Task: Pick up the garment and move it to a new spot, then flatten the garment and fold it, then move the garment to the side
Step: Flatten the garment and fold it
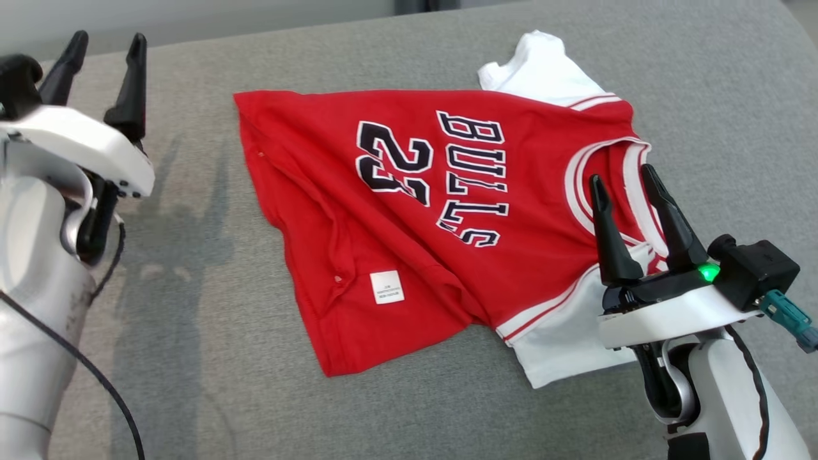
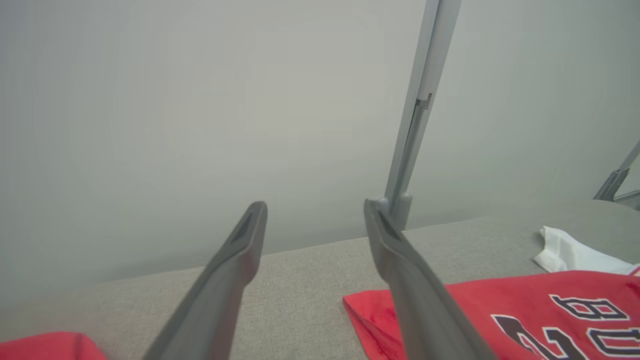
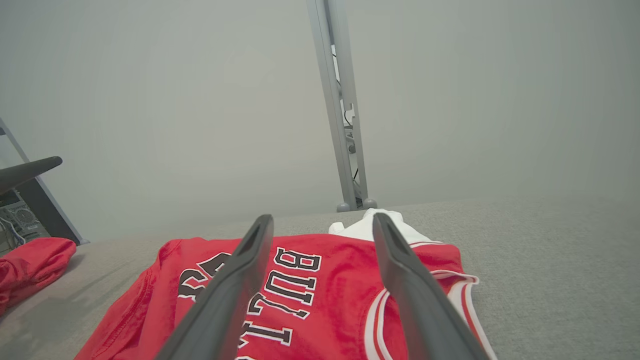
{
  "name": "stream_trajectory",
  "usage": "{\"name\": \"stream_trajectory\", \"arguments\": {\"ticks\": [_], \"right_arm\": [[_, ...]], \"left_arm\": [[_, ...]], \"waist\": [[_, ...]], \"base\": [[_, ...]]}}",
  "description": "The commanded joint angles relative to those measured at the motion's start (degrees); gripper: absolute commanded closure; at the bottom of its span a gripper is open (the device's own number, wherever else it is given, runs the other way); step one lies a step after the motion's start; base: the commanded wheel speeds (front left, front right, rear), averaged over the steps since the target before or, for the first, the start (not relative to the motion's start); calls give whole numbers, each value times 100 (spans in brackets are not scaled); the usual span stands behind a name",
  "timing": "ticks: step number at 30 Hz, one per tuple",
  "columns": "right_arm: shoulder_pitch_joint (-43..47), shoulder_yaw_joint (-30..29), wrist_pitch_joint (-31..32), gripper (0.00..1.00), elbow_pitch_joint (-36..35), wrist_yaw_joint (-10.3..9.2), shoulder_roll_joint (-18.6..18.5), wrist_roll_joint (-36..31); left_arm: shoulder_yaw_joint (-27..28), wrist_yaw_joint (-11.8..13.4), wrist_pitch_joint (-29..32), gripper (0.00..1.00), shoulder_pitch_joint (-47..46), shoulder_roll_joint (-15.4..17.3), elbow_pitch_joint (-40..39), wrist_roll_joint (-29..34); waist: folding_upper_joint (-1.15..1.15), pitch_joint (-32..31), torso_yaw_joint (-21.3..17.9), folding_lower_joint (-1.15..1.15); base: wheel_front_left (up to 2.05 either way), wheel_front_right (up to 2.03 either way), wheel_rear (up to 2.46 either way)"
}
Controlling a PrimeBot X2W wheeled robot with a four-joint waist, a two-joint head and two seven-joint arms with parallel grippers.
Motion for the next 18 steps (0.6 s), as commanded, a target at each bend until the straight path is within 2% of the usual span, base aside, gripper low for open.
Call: {"name": "stream_trajectory", "arguments": {"ticks": [1, 6, 10, 13, 18], "right_arm": [[89, -89, 35, 0, -29, -2, -31, -120], [225, -99, 144, 0, -92, -2, -25, -315], [435, -201, 210, 0, -124, -3, -40, -350], [568, -295, 229, 0, -146, -2, -35, -346], [675, -337, 277, 0, -165, -2, -35, -313]], "left_arm": [[72, 40, -190, 0, 311, -34, -228, -54], [165, 172, -383, 0, 1070, -162, -901, -89], [239, 403, -428, 0, 1990, -305, -1730, 59], [420, 640, -434, 0, 2708, -526, -2400, 228], [682, 756, -432, 0, 3557, -824, -3078, 495]], "waist": [[0, -205, 229, 0], [0, -410, 426, 0], [0, -592, 535, 0], [0, -705, 566, 0], [0, -805, 518, 0]], "base": [[0, 0, 0], [0, 0, 0], [0, 0, 0], [0, 0, 0], [0, 0, 0]]}}
